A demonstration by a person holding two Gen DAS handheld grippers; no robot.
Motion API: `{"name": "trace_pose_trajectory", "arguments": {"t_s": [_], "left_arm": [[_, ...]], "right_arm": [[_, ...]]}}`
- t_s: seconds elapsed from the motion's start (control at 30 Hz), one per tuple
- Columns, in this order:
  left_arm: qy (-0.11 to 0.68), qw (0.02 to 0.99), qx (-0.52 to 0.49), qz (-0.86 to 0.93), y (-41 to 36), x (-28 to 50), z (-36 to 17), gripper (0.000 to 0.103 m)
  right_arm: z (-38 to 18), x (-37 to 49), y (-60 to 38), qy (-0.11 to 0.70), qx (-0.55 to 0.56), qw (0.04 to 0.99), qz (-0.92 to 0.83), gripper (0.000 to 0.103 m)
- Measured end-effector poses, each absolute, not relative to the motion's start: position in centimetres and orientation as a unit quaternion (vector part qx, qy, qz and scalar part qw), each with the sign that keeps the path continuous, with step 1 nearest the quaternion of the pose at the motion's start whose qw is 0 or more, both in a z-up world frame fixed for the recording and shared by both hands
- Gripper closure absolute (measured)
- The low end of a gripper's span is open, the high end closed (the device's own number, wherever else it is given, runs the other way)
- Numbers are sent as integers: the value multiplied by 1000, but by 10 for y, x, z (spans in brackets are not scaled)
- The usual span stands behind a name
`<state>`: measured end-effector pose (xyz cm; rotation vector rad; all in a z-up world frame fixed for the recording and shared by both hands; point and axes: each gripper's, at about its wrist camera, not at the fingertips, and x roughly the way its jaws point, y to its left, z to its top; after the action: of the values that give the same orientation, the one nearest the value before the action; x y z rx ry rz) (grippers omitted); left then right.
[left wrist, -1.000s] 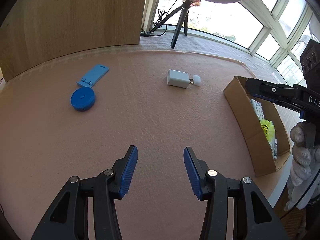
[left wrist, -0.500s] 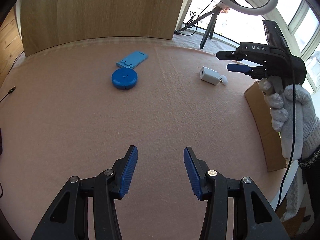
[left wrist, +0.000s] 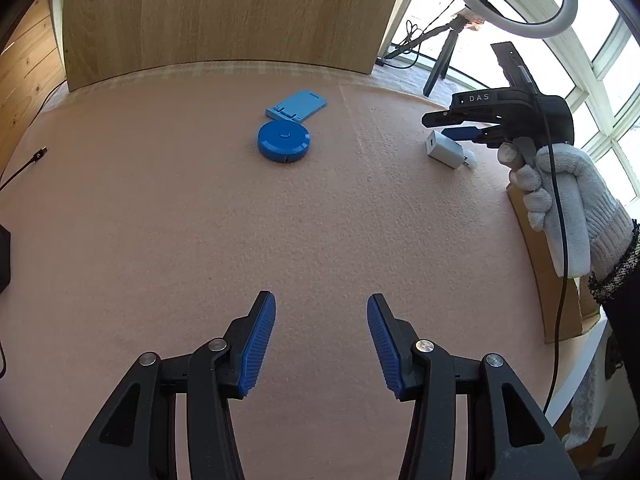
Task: Organize objects
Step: 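Grasp the white charger with the right gripper and lift it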
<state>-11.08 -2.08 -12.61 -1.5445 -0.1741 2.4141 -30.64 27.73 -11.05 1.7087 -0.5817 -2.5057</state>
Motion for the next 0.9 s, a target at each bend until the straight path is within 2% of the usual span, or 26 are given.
{"name": "trace_pose_trajectory", "arguments": {"t_s": [0.13,0.6,0.9], "left_arm": [[-61,138,-534,832,-20,-112,-126,52],[-52,156,-533,830,-6,-115,-126,52],[-34,174,-536,826,5,-108,-127,52]], "right_arm": [[-116,-301,279,-207,561,25,-801,68],[-124,-256,255,-240,571,35,-784,69],[-132,-202,224,-303,563,42,-768,70]]}}
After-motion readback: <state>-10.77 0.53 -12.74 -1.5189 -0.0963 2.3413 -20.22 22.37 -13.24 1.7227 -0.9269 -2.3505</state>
